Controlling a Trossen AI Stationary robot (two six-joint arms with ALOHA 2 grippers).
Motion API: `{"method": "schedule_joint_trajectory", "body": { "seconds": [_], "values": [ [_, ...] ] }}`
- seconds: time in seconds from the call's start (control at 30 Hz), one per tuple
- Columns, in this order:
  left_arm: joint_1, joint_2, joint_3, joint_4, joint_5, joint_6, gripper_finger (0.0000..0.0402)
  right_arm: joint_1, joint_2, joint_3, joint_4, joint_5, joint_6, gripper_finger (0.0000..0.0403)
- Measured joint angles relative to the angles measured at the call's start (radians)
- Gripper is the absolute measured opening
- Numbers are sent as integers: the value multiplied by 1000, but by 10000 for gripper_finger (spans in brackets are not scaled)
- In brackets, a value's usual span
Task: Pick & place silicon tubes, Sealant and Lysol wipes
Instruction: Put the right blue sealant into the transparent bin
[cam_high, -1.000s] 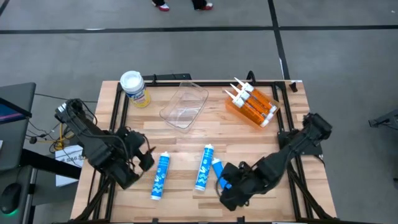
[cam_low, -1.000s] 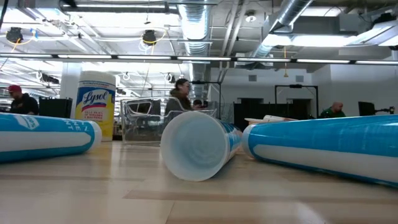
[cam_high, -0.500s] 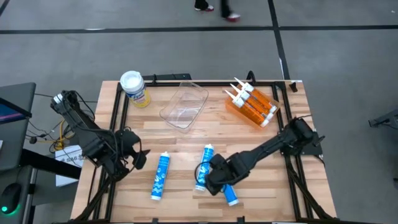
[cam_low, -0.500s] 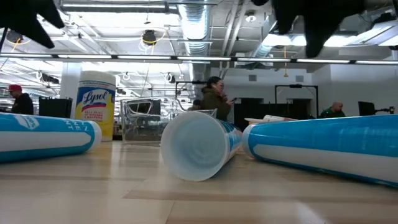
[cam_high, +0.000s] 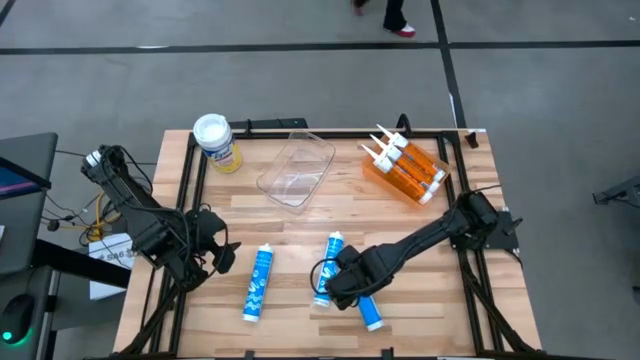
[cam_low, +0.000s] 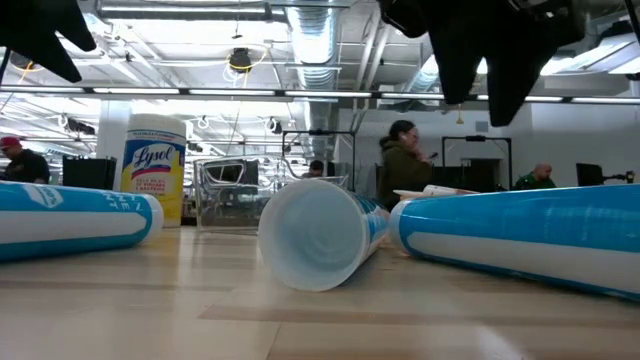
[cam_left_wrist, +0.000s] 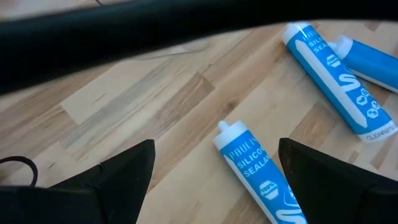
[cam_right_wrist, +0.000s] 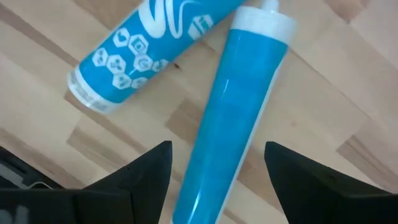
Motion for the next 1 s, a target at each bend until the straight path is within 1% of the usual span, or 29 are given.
{"method": "schedule_joint_trajectory", "body": {
  "seconds": [0.43,0.63,1.0],
  "values": [
    [0,0,0,0,0,0,335,2,0,1,-11,2,1,249],
    [0,0,0,7,1,0,335,5,0,1,-24,40,58,249],
    [0,0,0,27,1,11,335,47,0,1,-42,75,140,249]
  ]
}}
